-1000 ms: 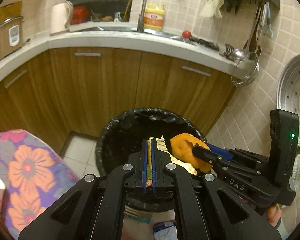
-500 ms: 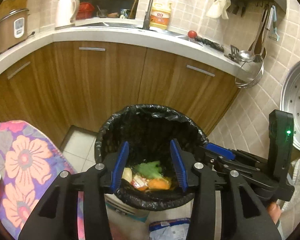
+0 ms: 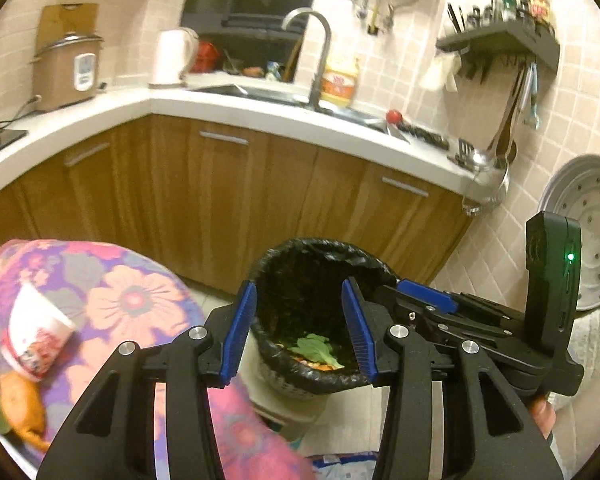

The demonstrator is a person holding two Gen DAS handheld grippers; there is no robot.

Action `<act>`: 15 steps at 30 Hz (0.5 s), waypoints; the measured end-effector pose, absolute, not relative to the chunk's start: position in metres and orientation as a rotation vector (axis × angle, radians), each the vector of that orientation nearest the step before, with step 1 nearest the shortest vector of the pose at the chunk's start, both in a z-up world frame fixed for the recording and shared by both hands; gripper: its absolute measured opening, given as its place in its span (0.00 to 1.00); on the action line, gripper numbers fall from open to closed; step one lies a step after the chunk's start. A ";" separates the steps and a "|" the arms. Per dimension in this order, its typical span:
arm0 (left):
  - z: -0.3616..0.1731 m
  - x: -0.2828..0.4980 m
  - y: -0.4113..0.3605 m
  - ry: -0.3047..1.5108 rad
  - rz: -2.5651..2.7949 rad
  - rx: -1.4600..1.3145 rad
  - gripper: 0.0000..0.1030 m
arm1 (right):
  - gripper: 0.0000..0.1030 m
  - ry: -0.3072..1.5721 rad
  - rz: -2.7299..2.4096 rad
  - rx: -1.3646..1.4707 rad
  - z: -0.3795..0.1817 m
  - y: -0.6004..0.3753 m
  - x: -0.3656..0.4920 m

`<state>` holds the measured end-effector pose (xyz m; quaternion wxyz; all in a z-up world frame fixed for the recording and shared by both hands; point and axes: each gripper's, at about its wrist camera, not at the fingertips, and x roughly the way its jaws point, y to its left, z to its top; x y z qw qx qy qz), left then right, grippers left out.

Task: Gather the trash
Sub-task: 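Move both tools back over the table toward the plastic bag and peel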

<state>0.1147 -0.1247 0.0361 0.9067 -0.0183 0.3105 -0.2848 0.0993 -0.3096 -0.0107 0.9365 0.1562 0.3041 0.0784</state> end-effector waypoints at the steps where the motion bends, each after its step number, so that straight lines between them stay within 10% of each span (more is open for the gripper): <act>1: 0.039 0.111 -0.118 0.635 -0.581 -0.042 0.43 | 0.38 0.617 0.174 0.310 -0.007 -0.301 0.098; 15: 0.076 0.062 0.034 0.514 -0.373 -0.151 0.53 | 0.38 0.612 0.396 0.150 0.020 -0.158 0.100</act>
